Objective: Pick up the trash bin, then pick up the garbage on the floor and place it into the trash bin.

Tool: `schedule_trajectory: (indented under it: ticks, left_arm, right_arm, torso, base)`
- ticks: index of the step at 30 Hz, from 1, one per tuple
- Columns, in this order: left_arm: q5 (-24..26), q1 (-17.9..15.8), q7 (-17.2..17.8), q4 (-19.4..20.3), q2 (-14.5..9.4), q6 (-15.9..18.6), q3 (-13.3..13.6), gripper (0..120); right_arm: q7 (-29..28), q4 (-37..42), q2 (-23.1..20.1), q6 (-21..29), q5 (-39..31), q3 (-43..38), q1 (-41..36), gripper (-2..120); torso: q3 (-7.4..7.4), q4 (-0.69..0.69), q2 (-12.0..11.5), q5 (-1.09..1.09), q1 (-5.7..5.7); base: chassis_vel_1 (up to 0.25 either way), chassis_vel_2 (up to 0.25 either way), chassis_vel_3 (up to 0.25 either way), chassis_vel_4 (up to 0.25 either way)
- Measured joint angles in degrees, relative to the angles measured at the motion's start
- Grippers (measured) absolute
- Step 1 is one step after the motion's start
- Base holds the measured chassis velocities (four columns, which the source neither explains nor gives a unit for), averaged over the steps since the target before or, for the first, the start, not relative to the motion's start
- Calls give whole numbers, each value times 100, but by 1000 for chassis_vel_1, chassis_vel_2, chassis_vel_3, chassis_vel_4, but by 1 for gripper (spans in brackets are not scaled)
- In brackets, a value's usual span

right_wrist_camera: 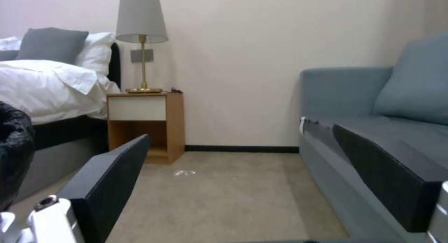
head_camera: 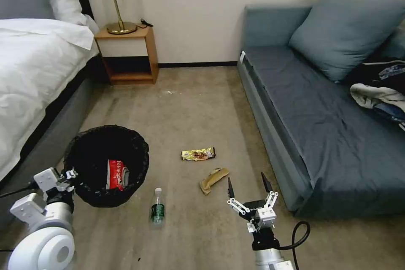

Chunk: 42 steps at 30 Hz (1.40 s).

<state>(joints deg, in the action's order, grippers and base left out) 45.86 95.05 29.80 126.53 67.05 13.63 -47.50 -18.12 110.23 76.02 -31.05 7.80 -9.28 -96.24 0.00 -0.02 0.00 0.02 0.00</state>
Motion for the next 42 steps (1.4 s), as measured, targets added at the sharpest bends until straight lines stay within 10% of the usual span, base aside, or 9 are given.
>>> schedule_trajectory:
  ticks: [32, 42]
  left_arm:
    - [20, -175, 20, -181, -25, 29, 94, 7]
    - [26, -144, 23, -128, -22, 37, 77, 7]
  right_arm:
    - [366, -409, -143, -115, -126, 349, 556, 100]
    - [475, -92, -1623, 2381, -2313, 1845, 2412, 100]
  torso:
    - [0, 1, 0, 2, 0]
    - [0, 2, 0, 1, 0]
  base:
    - [-74, 76, 70, -74]
    - [0, 0, 0, 0]
